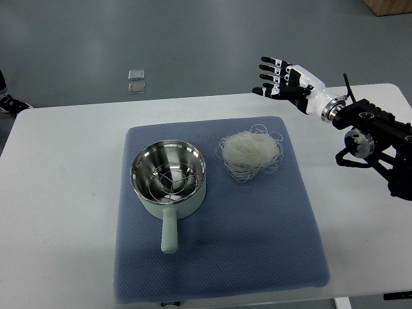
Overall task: Put vermicelli into pot with right hand
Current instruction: 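Move the right hand toward the white vermicelli bundle, then lower the right hand onto the vermicelli and close fingers around it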
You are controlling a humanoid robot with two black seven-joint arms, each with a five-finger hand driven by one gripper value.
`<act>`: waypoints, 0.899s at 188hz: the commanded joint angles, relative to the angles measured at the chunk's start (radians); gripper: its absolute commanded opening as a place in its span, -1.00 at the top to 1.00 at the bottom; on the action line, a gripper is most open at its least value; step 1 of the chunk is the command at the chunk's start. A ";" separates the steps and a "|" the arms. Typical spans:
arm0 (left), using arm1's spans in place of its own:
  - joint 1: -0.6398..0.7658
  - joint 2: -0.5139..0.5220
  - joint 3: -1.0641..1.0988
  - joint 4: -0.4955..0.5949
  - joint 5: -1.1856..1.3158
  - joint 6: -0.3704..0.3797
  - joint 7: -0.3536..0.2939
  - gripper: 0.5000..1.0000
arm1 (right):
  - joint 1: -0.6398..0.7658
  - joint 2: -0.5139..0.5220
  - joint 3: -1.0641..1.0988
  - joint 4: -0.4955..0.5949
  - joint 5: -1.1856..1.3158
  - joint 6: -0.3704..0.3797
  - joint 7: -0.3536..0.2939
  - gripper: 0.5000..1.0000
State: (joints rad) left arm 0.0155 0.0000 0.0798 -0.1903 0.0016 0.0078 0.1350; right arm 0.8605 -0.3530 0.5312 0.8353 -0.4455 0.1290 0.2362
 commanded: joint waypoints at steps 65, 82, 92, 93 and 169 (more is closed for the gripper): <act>0.000 0.000 0.000 0.000 0.000 0.000 0.000 -1.00 | 0.115 -0.030 -0.238 0.001 -0.326 0.004 0.003 -0.69; 0.000 0.000 0.000 0.000 0.000 0.000 0.000 -1.00 | 0.150 -0.050 -0.318 0.004 -0.381 0.011 0.003 -0.69; 0.000 0.000 0.000 0.000 0.000 0.000 0.000 -1.00 | 0.173 -0.060 -0.369 0.012 -0.404 0.012 0.005 -0.69; 0.000 0.000 0.000 0.000 0.000 0.000 0.000 -1.00 | 0.179 -0.061 -0.378 0.012 -0.407 0.012 0.006 -0.69; 0.000 0.000 0.000 0.000 0.000 0.000 0.000 -1.00 | 0.288 -0.061 -0.576 0.031 -0.487 0.070 0.048 -0.69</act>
State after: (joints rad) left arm 0.0152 0.0000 0.0798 -0.1903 0.0016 0.0075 0.1350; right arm 1.1406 -0.4242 -0.0124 0.8630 -0.9109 0.1949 0.2831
